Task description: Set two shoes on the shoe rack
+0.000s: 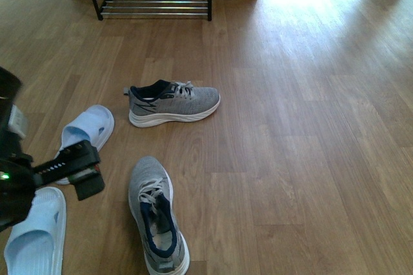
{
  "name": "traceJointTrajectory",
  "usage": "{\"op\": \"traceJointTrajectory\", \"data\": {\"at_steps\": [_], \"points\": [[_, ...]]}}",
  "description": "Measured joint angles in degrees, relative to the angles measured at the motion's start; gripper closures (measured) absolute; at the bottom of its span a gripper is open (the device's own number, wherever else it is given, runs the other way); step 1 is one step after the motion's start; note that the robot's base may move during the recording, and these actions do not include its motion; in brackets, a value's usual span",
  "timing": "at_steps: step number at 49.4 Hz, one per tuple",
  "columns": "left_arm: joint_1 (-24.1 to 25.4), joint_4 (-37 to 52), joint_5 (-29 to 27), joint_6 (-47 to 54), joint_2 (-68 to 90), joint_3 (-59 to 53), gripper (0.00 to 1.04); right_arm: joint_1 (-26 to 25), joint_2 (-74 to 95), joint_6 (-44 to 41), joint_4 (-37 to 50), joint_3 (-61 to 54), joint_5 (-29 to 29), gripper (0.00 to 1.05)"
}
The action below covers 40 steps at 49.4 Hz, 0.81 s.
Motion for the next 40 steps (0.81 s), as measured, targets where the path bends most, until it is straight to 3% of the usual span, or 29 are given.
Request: {"op": "traceJointTrajectory", "data": {"at_steps": [13,40], "points": [[-1.60,-4.92,-0.39,3.76,18.53,12.85,0.09,0.00,0.00,0.00,0.00,0.00,0.00,0.09],[-4.72,-9.46,1.77,5.73,36.63,29.83,0.09,0.00,0.00,0.00,0.00,0.00,0.00,0.09]]}}
